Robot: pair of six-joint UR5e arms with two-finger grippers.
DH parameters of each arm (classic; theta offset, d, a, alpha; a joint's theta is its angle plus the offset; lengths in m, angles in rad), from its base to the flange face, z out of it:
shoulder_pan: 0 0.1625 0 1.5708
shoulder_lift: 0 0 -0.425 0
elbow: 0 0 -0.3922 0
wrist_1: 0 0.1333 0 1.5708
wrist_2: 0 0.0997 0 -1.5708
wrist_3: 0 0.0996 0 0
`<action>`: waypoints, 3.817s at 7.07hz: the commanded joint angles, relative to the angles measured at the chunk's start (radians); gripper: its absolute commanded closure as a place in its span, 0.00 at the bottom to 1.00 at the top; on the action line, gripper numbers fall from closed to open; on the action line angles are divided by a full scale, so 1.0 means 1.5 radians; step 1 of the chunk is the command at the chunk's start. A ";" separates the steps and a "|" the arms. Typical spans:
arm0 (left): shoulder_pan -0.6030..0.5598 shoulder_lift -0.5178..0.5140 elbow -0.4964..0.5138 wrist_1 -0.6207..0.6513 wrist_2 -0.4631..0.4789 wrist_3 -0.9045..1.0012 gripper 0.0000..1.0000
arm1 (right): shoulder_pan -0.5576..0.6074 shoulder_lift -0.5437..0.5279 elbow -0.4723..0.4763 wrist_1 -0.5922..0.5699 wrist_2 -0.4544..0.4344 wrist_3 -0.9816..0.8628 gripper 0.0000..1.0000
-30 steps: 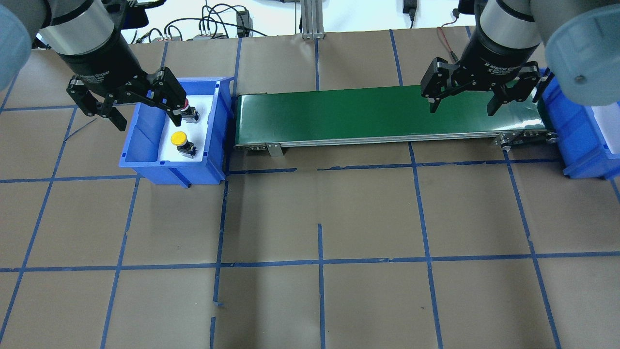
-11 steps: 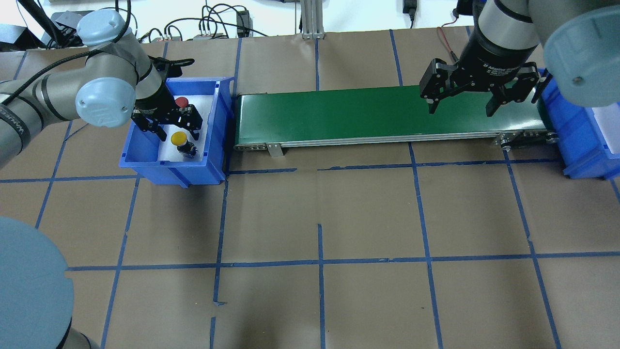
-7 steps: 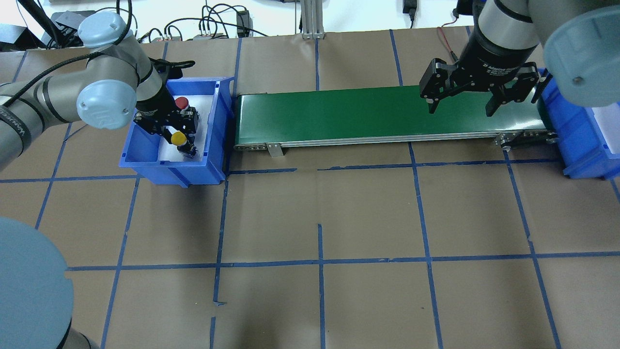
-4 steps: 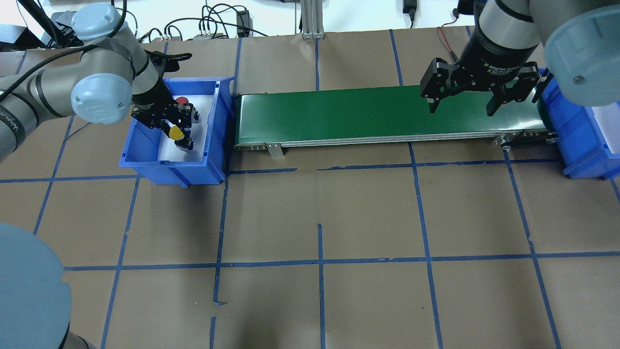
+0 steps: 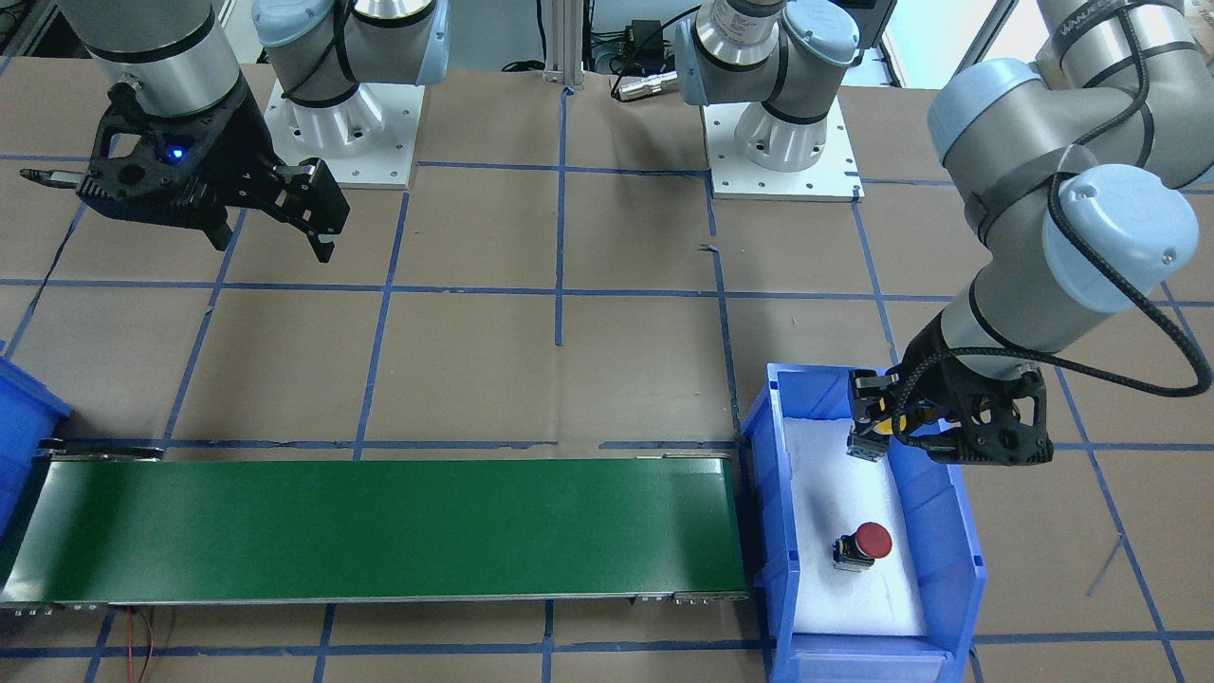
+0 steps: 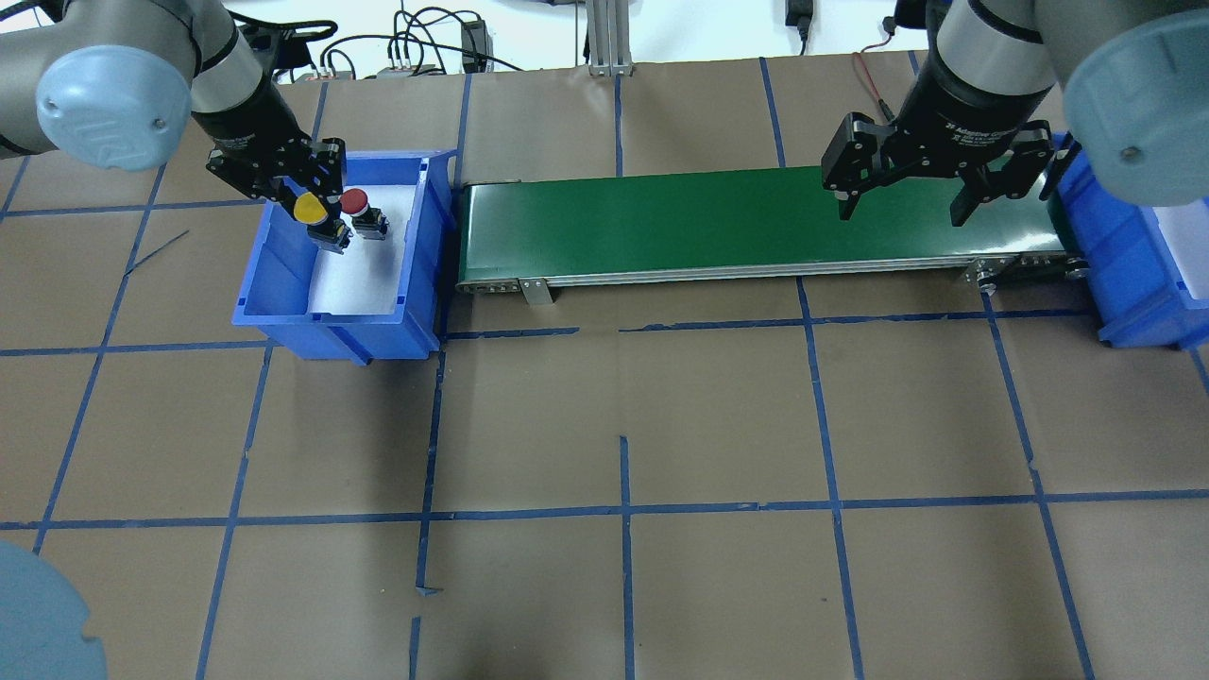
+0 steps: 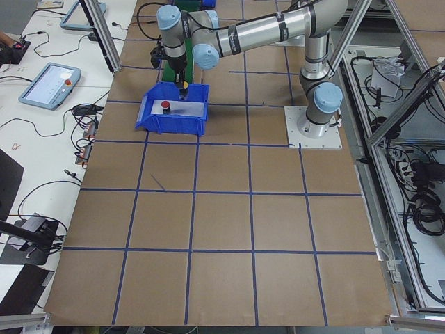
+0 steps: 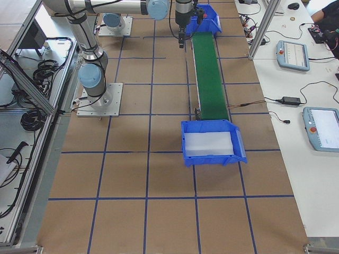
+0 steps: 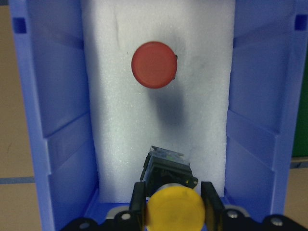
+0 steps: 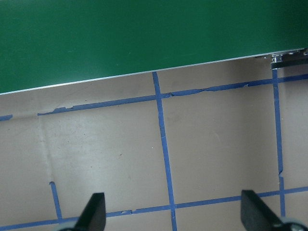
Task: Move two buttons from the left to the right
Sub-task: 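Carry the yellow button onto the conveyor belt and release it, then move the left gripper back down into the bin over the red button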
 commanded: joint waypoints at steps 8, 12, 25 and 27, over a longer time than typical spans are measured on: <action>-0.167 -0.099 0.023 0.135 -0.055 -0.239 0.65 | 0.002 0.000 0.000 0.001 0.000 0.000 0.00; -0.167 -0.119 0.021 0.152 -0.054 -0.257 0.61 | 0.002 0.000 0.000 0.001 0.000 0.000 0.00; -0.046 -0.078 0.030 0.148 -0.051 -0.102 0.01 | 0.002 0.000 0.000 0.001 0.000 0.000 0.00; -0.028 -0.087 0.023 0.148 0.020 -0.029 0.00 | 0.002 0.000 0.000 0.001 0.000 0.000 0.00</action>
